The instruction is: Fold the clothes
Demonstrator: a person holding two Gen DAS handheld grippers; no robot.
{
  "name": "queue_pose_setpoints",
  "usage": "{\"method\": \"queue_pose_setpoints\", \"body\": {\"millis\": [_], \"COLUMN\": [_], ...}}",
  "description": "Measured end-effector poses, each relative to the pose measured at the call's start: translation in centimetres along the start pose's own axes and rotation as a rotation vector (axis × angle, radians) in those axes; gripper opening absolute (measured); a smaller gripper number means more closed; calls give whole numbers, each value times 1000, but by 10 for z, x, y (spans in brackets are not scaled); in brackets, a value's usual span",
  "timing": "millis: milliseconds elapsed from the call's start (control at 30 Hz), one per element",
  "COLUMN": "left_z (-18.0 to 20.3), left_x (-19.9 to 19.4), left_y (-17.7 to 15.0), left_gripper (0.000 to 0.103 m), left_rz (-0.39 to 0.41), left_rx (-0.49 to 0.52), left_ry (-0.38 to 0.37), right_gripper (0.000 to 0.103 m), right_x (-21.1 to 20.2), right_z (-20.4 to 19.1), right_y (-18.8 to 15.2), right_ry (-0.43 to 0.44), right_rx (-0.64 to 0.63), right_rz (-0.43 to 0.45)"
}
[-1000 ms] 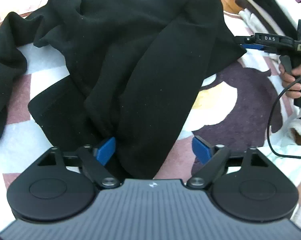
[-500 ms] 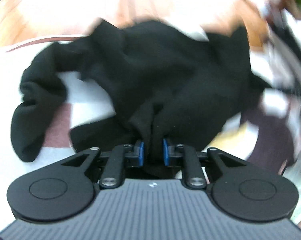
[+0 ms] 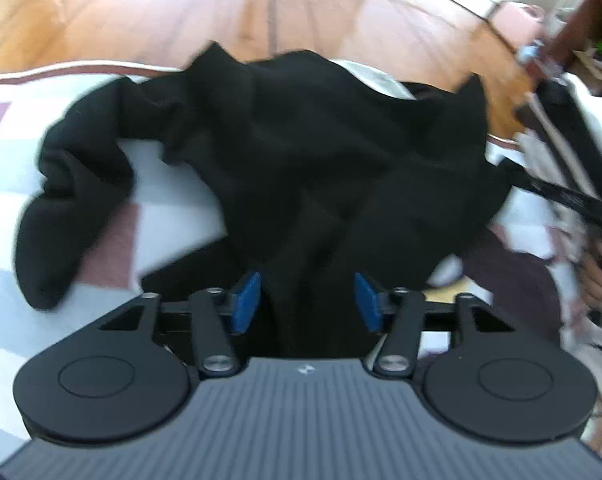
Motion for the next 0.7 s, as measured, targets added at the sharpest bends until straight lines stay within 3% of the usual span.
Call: {"method": "queue_pose_setpoints", "body": {"millis": [33, 67, 167, 233, 300, 333, 367, 400, 567, 633, 700], "left_z": [3, 7, 8, 12, 20, 22, 24, 25, 10, 6, 3], "left_x": [4, 7, 29, 35, 33, 31, 30, 28, 7, -6, -19], "left_y": [-5, -9, -22, -23, -16, -11, -5, 1, 20, 25, 30], "left_gripper": [76, 78, 77, 76, 59, 44, 16, 4, 4, 4, 4], "left_rz": [-24, -48, -143, -123, -122, -118, -110, -102, 83, 148, 209], "left_rx": [3, 6, -38, -15, 42, 64, 84, 104, 82, 62, 43], "left_ry": [-30, -60, -78, -78, -88, -76, -56, -36, 87, 65, 32], "right_gripper": [15, 15, 15, 15, 15, 15, 15, 15, 14, 14, 14], "right_x": [1, 2, 5, 3, 1, -4, -8, -13, -26, -30, -46], "right_z": [-1, -1, -2, -4, -7, -8, -10, -12, -8, -7, -12], "right_y": [0, 0, -1, -3, -4, -4, -3, -2, 9, 10, 16], "right_ry": [0, 0, 10, 32, 56, 71, 86, 100, 132, 130, 181], "right_rx": [-1, 0, 1, -21, -40, -41, -41, -35, 53, 82, 96], "right_rz": [1, 0, -1, -2, 0, 11, 22, 30, 24, 10, 44]}}
Point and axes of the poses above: each gripper's, at about its wrist camera, not at the fingertips, and x roughly the way its jaws point, z to its right, y to its top, the point moved 1 cm from there along x, roughly the way its jaws point, and after that the axes turned 15 degrees about x, right-handed, at the moved point
